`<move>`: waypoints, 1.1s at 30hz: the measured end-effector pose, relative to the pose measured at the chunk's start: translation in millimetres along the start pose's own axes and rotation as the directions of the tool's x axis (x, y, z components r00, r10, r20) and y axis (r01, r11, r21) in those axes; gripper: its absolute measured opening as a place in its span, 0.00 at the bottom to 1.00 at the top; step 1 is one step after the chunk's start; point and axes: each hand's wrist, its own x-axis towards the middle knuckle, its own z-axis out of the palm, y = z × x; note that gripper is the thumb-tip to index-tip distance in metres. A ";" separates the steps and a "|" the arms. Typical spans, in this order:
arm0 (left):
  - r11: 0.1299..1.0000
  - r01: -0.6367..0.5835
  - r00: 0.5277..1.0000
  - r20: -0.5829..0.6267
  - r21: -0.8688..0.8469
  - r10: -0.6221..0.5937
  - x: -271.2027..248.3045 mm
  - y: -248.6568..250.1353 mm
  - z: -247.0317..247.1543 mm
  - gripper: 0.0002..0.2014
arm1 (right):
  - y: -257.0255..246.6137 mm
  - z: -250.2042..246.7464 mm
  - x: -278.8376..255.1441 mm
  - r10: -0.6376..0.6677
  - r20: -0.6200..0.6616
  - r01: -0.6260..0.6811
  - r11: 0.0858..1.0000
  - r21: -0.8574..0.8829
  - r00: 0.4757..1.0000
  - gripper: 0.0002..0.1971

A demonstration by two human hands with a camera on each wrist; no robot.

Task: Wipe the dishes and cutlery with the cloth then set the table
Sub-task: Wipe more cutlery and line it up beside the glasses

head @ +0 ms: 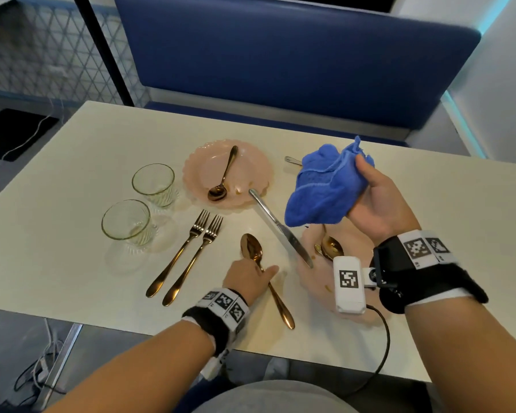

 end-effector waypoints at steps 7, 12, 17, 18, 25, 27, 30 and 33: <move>0.992 0.123 0.989 -0.081 -0.011 -0.123 6.7 5.6 16.0 0.13 | 1.8 -10.4 -4.9 0.020 -0.027 -0.021 0.998 -0.056 0.999 0.21; 0.991 0.127 0.989 -0.073 -0.033 -0.129 5.9 5.4 12.9 0.10 | 3.6 -8.1 -11.2 -0.009 -0.019 0.008 1.000 -0.015 1.000 0.11; 0.980 0.146 0.988 -0.019 -0.136 -0.150 3.1 3.3 8.3 0.13 | 8.7 -10.4 -11.7 0.005 -0.038 -0.006 1.000 -0.005 0.999 0.11; 0.969 0.157 0.987 -0.004 -0.190 -0.161 3.8 2.5 8.0 0.11 | 9.0 -10.5 -12.2 0.014 -0.035 -0.014 1.000 -0.003 0.999 0.11; 0.870 0.207 0.977 0.042 -0.448 -0.211 3.2 -1.4 11.2 0.10 | 12.5 -19.2 -10.6 0.022 -0.048 -0.021 1.000 0.017 0.999 0.11; 0.778 0.248 0.965 0.081 -0.577 -0.248 0.1 0.1 9.8 0.08 | 14.6 -20.5 -12.8 0.017 -0.047 -0.018 1.000 -0.003 0.999 0.11; 0.732 0.240 0.962 0.054 -0.637 -0.268 -5.6 3.7 3.3 0.08 | 19.5 -25.7 -11.9 0.026 -0.077 -0.028 0.999 -0.034 0.997 0.14; 0.716 0.178 0.970 -0.002 -0.675 -0.243 -10.1 5.2 -9.8 0.09 | 26.0 -18.5 -16.4 0.080 -0.104 -0.079 0.997 0.017 0.991 0.17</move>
